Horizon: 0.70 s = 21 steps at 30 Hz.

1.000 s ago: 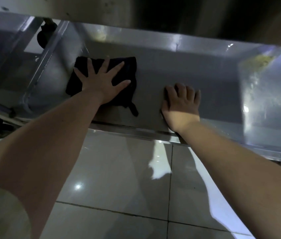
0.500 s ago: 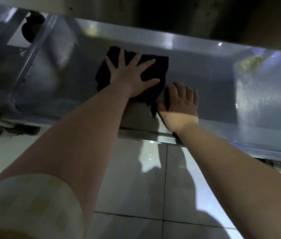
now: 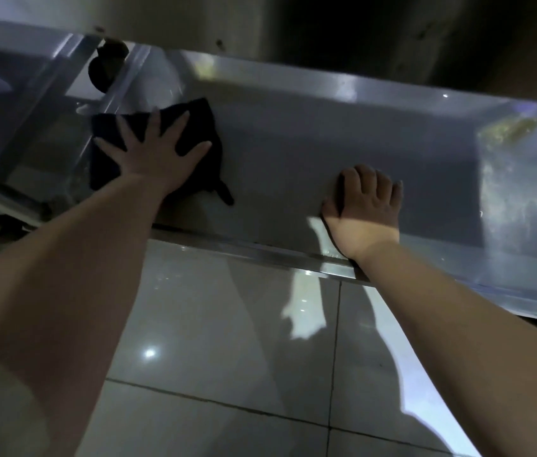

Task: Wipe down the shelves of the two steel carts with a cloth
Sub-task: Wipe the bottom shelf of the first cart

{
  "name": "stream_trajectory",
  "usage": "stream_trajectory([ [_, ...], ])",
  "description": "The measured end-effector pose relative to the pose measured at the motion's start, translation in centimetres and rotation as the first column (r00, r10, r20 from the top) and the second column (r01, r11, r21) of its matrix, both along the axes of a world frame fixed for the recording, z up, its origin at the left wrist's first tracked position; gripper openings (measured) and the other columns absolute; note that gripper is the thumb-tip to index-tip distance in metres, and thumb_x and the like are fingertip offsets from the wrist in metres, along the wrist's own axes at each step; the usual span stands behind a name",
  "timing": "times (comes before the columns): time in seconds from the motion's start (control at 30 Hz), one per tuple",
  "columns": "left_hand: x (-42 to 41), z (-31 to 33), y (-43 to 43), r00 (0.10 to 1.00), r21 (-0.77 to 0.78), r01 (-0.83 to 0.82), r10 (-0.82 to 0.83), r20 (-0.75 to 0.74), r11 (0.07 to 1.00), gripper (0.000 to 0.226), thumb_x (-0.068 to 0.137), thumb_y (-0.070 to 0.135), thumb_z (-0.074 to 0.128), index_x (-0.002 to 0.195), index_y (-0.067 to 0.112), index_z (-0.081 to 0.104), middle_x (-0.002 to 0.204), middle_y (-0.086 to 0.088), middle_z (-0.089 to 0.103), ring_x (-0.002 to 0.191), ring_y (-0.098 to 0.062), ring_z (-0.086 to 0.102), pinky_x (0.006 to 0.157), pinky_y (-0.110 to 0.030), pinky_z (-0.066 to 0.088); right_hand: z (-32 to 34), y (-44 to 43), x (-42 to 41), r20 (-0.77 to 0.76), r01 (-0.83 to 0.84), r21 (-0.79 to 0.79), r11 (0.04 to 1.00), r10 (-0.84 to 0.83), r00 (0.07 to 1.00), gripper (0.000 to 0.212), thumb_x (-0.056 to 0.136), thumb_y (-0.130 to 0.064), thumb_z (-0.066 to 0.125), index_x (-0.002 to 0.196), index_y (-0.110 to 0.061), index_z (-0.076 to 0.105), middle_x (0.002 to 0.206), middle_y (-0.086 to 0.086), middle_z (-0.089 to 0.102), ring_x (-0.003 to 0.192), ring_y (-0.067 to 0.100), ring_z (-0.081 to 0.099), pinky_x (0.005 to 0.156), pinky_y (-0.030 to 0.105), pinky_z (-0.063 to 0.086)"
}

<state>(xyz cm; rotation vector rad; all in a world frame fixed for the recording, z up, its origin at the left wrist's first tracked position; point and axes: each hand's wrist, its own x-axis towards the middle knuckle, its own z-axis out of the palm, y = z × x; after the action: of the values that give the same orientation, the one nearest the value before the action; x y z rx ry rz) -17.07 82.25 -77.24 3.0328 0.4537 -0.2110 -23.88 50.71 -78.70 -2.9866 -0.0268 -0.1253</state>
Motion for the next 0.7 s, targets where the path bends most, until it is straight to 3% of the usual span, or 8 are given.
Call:
stream_trajectory([
  [0.17,1.4,0.0,-13.9,0.915,-0.004,0.403,-0.403,-0.014,0.915,0.078,0.071,0.09,0.012,0.142,0.06,0.001,0.161,0.011,-0.005,0.144,-0.045,-0.011,0.102,-0.076,-0.008,-0.1,-0.2,0.0,0.007,0.021,0.057,0.998,-0.022,1.0,0.052,0.087,-0.044,0.049,0.131,-0.016,0.046,0.144,0.005,0.04,0.135,0.033,0.029,0.116,0.055,0.009],
  [0.33,1.9,-0.1,-17.8,0.851,-0.004,0.524,-0.524,-0.017,0.852,0.077,0.075,0.088,0.014,0.144,0.058,0.001,0.161,0.01,-0.006,0.145,-0.041,-0.011,0.104,-0.074,-0.01,0.1,-0.8,-0.1,0.069,0.044,0.107,0.993,-0.052,0.996,0.06,0.08,-0.046,0.044,0.127,-0.009,0.048,0.138,0.008,0.048,0.13,0.032,0.037,0.115,0.052,0.017],
  [0.5,1.5,-0.6,-10.1,0.904,-0.017,0.427,-0.426,0.042,0.904,0.079,0.068,0.092,0.011,0.141,0.061,0.003,0.161,0.015,-0.001,0.146,-0.038,-0.006,0.105,-0.072,-0.008,-0.2,-0.7,0.0,0.059,0.027,0.071,0.997,-0.032,0.998,0.065,0.078,-0.052,0.046,0.128,-0.012,0.046,0.139,0.006,0.046,0.131,0.031,0.035,0.114,0.049,0.014],
  [0.7,-1.7,-0.3,2.8,0.997,0.04,0.075,-0.074,-0.028,0.996,0.084,0.065,0.094,0.001,0.142,0.059,-0.005,0.16,0.016,-0.003,0.147,-0.034,-0.007,0.106,-0.072,-0.003,0.4,-0.3,-0.1,0.048,0.026,0.079,0.996,-0.03,0.998,0.061,0.078,-0.053,0.041,0.123,-0.012,0.047,0.137,0.007,0.046,0.129,0.031,0.036,0.114,0.052,0.018],
])
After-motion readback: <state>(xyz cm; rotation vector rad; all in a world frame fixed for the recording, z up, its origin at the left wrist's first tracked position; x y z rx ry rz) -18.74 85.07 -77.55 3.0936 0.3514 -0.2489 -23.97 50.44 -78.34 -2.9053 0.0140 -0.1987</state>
